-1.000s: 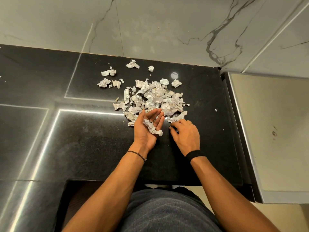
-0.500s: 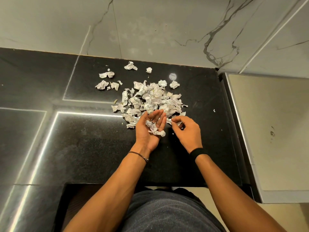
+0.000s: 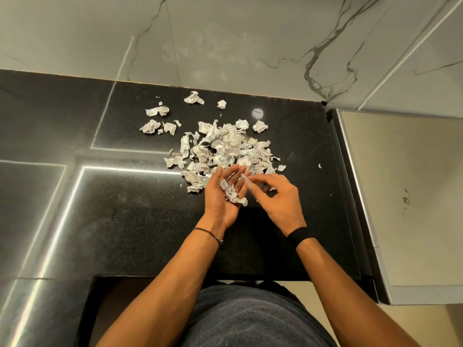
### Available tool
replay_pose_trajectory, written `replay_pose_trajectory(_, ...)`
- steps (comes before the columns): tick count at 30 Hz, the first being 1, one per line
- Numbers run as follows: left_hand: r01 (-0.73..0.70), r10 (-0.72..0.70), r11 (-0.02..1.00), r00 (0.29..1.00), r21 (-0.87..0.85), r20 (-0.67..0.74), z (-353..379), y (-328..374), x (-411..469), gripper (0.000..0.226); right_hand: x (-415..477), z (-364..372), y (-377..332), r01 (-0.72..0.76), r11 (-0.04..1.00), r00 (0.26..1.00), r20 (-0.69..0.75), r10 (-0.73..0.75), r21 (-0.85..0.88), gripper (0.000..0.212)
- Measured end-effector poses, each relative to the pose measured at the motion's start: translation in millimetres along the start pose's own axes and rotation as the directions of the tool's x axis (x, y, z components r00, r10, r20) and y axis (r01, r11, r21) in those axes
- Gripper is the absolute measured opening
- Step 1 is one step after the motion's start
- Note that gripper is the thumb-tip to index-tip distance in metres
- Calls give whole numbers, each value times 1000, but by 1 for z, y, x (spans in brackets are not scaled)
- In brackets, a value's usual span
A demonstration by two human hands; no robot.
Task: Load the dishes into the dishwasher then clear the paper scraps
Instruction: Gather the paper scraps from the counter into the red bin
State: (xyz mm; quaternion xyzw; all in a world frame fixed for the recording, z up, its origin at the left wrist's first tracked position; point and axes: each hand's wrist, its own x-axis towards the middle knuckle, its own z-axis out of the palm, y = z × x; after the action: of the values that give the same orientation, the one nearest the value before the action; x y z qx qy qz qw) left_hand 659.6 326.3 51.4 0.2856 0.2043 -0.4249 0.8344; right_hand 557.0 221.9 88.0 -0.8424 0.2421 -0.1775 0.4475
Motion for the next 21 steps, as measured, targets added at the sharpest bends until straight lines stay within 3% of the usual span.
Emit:
replay_pose_trajectory(3,19,-18,999,1000,-47,10,5,-3,2,45,8,0,0,-57,995,998,21,56,86,16)
replay_pose_trajectory(6,7,-6,997,1000,-82,14,5,-1,2,45,21,0,20,-114,973,993,-52,105,-203,13)
replay_pose_trajectory(9,2,-1,997,1000,-72,14,3,1,2,43,31,5,33,-83,861,996,-9,91,-502,17)
replay_pose_trajectory(14,-13,14,1000,1000,-28,2,-1,4,-2,43,39,19,36,39,734,999,48,-9,-678,15)
replay_pose_trajectory(17,-24,24,1000,1000,-14,-16,-3,6,-2,43,35,16,32,5,780,1000,15,5,-625,12)
replay_pose_trajectory(21,-19,19,1000,999,5,-29,1,3,1,43,25,0,14,-141,976,986,-115,123,-168,7)
